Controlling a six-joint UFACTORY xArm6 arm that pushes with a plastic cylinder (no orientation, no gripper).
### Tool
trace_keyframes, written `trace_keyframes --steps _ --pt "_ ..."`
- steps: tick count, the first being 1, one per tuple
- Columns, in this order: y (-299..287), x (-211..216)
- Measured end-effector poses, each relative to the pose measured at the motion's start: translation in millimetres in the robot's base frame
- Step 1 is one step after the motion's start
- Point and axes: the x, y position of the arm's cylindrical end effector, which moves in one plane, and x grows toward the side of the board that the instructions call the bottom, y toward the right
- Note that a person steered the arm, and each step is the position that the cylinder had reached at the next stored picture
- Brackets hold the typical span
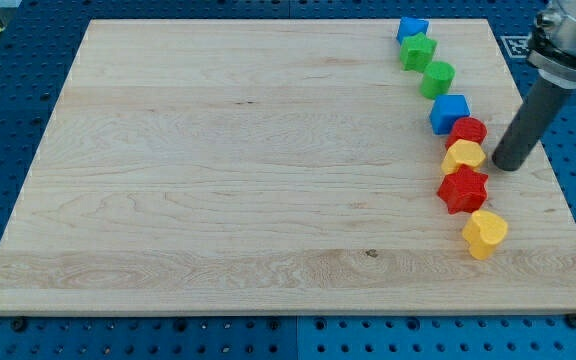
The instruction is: Adjust the blocks on the board in a vertical line
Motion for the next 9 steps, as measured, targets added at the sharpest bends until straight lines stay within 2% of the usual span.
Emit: trace_keyframes --steps 4,6,9 --pt "-23 -16" --pt "8 -5" --pt "4 -71"
